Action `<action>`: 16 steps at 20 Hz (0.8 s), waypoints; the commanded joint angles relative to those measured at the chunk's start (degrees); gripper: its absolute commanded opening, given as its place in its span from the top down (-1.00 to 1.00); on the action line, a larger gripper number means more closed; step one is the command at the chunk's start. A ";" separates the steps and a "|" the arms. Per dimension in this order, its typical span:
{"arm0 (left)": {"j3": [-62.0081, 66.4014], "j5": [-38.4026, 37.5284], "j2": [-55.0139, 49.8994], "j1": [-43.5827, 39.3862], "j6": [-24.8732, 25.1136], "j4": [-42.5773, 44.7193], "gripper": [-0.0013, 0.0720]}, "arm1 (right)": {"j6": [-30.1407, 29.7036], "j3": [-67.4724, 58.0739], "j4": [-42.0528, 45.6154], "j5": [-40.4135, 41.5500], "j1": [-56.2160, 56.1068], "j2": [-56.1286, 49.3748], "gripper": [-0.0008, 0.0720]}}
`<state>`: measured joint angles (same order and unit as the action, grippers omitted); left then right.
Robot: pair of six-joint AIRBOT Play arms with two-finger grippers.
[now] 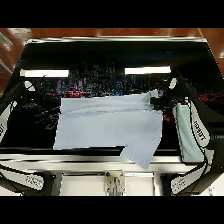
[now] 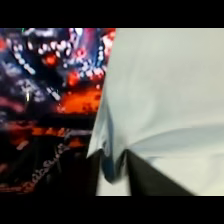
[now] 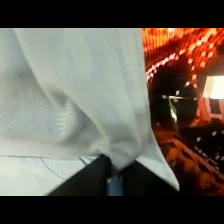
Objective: Fold the shirts.
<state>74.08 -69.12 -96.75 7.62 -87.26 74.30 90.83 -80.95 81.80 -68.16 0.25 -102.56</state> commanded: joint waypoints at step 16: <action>-45.92 -6.67 29.11 28.22 15.72 -13.38 -0.57 | -13.27 21.33 -7.45 -17.68 24.41 28.22 -0.65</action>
<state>37.85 -80.09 -71.07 30.76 -75.55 66.63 78.96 -63.99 79.81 -85.19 20.47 -76.88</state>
